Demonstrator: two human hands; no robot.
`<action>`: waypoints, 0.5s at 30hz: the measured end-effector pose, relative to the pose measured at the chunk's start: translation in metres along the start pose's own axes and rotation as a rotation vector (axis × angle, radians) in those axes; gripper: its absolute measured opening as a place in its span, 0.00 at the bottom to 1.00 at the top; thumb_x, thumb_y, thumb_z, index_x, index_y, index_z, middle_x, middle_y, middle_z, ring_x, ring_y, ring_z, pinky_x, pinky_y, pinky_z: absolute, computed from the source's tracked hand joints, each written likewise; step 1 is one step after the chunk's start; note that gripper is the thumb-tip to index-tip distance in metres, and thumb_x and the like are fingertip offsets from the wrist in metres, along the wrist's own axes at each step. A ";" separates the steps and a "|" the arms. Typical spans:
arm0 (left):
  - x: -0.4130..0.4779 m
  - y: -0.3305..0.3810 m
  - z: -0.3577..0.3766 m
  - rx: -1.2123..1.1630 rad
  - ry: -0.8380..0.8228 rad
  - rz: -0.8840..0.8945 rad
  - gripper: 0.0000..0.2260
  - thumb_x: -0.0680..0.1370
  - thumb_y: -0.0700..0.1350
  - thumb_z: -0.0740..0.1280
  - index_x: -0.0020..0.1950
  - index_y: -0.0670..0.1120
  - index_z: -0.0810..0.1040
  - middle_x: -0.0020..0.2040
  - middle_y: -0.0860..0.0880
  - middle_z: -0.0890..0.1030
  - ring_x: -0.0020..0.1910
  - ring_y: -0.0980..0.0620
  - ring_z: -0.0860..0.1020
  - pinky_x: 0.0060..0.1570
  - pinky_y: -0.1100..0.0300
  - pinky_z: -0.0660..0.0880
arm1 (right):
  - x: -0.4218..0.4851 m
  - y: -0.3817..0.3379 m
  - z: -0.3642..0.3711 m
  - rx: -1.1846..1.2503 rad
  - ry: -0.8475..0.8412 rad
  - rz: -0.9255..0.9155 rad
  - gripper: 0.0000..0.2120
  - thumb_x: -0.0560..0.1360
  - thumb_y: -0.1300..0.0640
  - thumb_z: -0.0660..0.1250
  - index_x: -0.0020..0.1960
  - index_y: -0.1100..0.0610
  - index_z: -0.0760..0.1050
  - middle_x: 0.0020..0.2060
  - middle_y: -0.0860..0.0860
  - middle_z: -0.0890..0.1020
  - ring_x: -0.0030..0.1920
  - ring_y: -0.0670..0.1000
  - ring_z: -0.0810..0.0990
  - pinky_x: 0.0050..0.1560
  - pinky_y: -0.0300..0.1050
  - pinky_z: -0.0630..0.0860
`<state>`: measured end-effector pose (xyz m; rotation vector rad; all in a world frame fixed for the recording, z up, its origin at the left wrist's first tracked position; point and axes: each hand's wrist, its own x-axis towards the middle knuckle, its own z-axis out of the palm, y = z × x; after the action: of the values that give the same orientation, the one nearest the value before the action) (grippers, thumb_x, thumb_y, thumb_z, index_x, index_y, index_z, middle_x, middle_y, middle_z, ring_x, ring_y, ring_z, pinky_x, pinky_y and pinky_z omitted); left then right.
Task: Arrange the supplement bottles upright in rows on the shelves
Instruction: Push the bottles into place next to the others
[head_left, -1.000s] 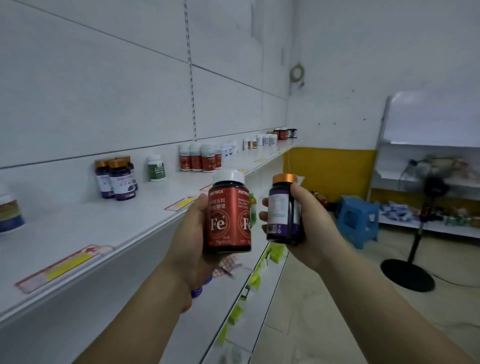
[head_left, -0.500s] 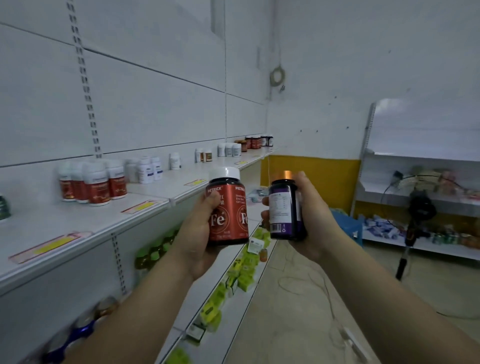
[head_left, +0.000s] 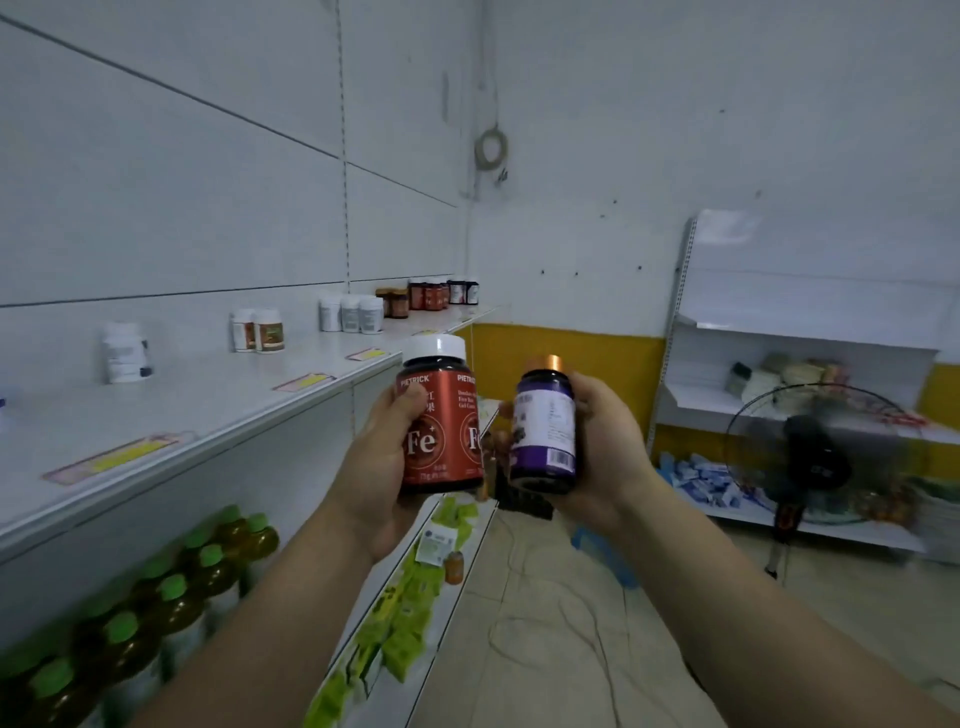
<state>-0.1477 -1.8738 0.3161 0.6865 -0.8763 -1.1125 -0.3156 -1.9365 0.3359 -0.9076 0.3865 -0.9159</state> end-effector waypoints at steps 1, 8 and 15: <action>0.026 -0.006 0.005 0.000 -0.014 -0.005 0.32 0.63 0.56 0.71 0.65 0.46 0.71 0.51 0.40 0.82 0.44 0.43 0.83 0.36 0.51 0.79 | 0.018 -0.009 -0.012 -0.024 0.004 -0.011 0.26 0.65 0.43 0.71 0.54 0.60 0.73 0.37 0.57 0.81 0.35 0.56 0.81 0.38 0.48 0.79; 0.181 -0.056 0.022 0.067 -0.087 -0.033 0.28 0.68 0.56 0.68 0.65 0.48 0.70 0.50 0.41 0.83 0.44 0.43 0.83 0.36 0.47 0.80 | 0.131 -0.074 -0.089 -0.170 0.007 -0.162 0.25 0.67 0.52 0.69 0.61 0.59 0.70 0.42 0.57 0.83 0.40 0.56 0.83 0.37 0.50 0.80; 0.332 -0.118 0.027 0.054 0.010 -0.022 0.32 0.65 0.57 0.69 0.66 0.47 0.71 0.55 0.41 0.81 0.50 0.42 0.82 0.41 0.48 0.80 | 0.269 -0.110 -0.175 -0.236 -0.039 -0.161 0.23 0.63 0.50 0.74 0.55 0.55 0.72 0.33 0.52 0.82 0.33 0.51 0.82 0.33 0.46 0.79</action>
<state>-0.1638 -2.2269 0.3137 0.7471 -0.8954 -1.1071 -0.3290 -2.2757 0.3437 -1.1843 0.3976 -1.0118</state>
